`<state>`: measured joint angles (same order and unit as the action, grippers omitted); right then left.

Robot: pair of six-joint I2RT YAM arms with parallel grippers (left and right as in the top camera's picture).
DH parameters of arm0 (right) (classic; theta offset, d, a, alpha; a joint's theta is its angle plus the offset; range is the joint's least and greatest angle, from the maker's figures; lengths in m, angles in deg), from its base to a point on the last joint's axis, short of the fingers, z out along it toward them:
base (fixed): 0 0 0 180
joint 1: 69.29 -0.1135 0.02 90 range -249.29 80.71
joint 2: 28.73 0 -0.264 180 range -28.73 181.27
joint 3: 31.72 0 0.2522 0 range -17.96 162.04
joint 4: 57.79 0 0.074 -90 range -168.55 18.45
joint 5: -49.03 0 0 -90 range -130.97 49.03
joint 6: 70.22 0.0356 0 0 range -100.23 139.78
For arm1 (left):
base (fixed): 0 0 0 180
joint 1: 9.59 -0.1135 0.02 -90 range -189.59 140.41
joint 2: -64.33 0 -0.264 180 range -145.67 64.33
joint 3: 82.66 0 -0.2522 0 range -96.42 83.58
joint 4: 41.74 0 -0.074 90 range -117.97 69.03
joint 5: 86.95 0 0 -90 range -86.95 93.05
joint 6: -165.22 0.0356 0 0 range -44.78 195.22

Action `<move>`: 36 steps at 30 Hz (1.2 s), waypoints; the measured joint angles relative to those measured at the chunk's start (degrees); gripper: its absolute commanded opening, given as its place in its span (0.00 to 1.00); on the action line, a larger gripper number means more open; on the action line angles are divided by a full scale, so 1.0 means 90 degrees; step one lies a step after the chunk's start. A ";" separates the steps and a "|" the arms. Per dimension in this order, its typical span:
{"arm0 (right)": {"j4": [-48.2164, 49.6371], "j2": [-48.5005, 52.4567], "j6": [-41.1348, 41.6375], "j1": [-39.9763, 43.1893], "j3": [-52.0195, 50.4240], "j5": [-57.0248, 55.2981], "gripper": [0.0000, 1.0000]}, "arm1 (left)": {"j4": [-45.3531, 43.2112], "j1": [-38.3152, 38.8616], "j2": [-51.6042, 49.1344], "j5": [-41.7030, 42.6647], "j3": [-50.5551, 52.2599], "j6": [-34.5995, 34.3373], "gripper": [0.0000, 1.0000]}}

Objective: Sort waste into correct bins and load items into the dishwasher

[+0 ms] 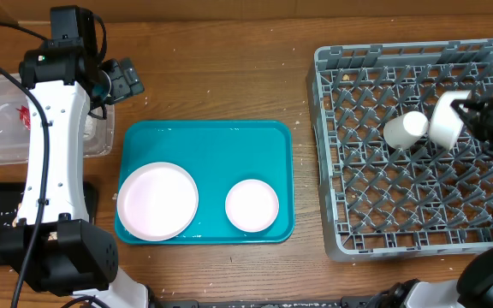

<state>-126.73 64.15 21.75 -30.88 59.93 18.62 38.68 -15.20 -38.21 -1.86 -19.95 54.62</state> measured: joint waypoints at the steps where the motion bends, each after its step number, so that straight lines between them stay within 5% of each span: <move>1: 0.0117 0.0000 -0.0002 0.0068 -0.0124 0.0112 0.04 | 0.0000 0.0000 0.0000 0.0000 0.0000 0.0000 1.00; 10: 0.0228 0.0002 -0.0007 0.0770 -0.0777 0.0498 0.04 | 0.0000 0.0000 0.0000 0.0000 0.0000 0.0000 1.00; 36: 0.0843 0.0002 -0.0342 0.0763 -0.1610 0.1382 0.07 | -0.0002 0.0000 0.0000 0.0000 0.0000 0.0000 1.00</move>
<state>-119.14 64.17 18.67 -24.01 45.44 31.06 38.66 -15.20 -38.21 -1.86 -19.95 54.62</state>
